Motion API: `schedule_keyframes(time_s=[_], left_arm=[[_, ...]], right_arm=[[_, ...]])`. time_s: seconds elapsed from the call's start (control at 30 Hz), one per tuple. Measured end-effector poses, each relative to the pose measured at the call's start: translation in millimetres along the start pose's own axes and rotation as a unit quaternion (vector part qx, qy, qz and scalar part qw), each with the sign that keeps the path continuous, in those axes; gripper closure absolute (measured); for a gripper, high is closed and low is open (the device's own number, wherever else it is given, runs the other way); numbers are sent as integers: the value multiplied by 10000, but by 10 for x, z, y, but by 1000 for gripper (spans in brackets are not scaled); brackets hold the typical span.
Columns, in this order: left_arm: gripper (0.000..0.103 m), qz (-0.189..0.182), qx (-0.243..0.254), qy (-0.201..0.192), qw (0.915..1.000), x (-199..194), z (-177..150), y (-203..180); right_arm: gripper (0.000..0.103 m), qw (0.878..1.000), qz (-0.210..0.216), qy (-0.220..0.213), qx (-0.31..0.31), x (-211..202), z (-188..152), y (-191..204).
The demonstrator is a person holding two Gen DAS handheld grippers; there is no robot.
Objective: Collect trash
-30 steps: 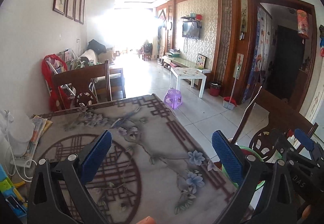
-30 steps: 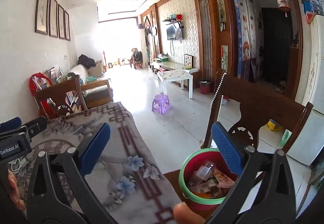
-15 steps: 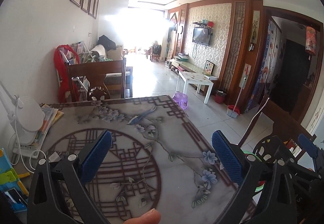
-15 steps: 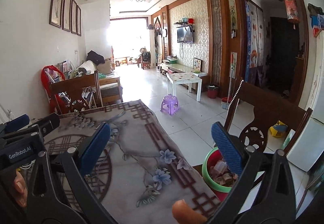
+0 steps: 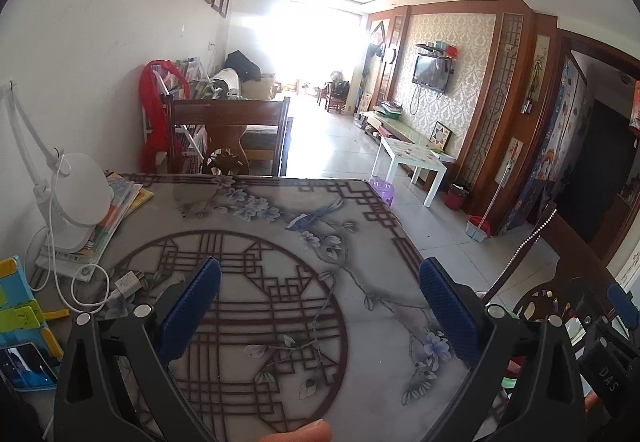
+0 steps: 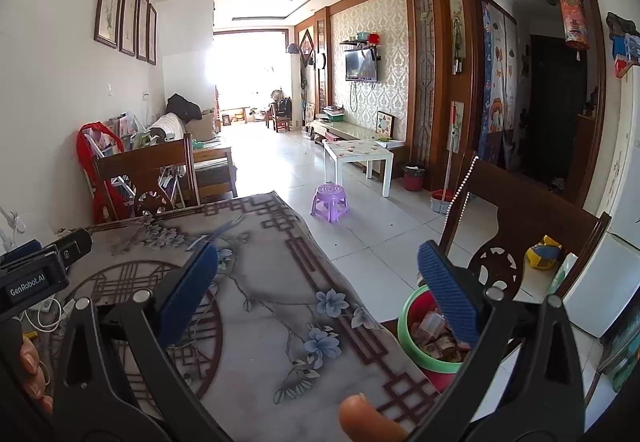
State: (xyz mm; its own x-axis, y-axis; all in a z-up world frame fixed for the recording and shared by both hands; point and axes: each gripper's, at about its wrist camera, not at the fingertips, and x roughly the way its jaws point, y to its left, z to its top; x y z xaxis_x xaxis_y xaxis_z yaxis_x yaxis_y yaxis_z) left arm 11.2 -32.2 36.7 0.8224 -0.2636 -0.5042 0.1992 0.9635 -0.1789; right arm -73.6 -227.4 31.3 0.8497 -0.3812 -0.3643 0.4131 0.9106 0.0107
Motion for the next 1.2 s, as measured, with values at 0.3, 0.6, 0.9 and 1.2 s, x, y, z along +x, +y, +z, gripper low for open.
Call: schedule_keyframes(time_s=[0.3,0.6,0.9,1.2], left_arm=[[8,130,-19,83,9999,7,4,97],[8,95,48,98,9999,24,2,87],[8,96,47,96,9999,20,3,84],[8,102,56,104,9999,22,3,84]], right_arm=[[5,9999,84,107,-12,43,-31,43],[5,9999,71,108,-33,40,-26,64],[5,9999,69,124,-30,43,-29,67],[5,9999,64,131,-28,46,-38,66]])
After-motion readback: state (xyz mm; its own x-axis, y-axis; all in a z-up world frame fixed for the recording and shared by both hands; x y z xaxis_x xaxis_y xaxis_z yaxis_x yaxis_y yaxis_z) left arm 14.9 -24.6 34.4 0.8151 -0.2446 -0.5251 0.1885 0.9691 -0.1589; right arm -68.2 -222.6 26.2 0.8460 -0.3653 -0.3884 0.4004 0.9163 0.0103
